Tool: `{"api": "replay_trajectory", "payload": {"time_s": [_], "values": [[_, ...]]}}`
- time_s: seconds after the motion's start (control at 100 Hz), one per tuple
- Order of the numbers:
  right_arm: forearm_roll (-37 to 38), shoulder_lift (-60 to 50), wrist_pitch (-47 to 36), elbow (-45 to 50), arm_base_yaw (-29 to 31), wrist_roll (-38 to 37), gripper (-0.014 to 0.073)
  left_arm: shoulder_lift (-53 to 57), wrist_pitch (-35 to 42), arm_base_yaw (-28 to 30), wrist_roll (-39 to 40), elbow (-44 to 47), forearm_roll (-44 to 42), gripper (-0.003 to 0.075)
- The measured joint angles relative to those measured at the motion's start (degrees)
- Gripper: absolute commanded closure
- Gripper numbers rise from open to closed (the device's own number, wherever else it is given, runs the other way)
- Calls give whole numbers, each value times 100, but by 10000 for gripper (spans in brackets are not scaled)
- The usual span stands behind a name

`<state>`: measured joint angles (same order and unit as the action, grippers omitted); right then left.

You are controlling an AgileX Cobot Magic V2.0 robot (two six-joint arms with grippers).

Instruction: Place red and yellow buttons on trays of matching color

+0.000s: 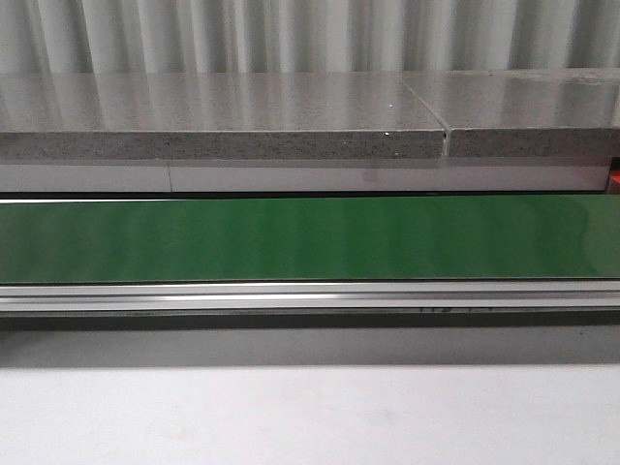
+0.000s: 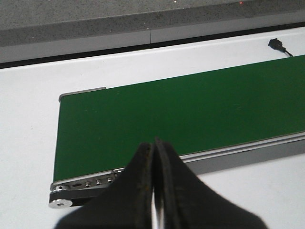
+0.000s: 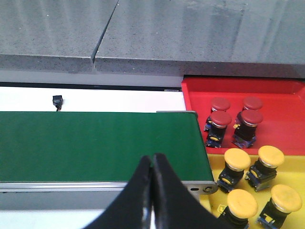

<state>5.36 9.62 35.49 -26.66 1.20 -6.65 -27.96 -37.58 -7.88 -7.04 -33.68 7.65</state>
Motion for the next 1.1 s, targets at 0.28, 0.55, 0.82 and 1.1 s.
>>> {"api": "replay_trajectory", "payload": {"time_s": [0.28,0.55,0.82,1.1], "values": [[0,-568,-635,830,0,13,651,0,0,0,0,0,0,740],[6,-723,-2526,1914,0,13,651,0,0,0,0,0,0,740],[6,-1006,-3440,2671,0,13,651,0,0,0,0,0,0,740],[6,-1020,-3714,2829,0,13,651,0,0,0,0,0,-9,740]]}}
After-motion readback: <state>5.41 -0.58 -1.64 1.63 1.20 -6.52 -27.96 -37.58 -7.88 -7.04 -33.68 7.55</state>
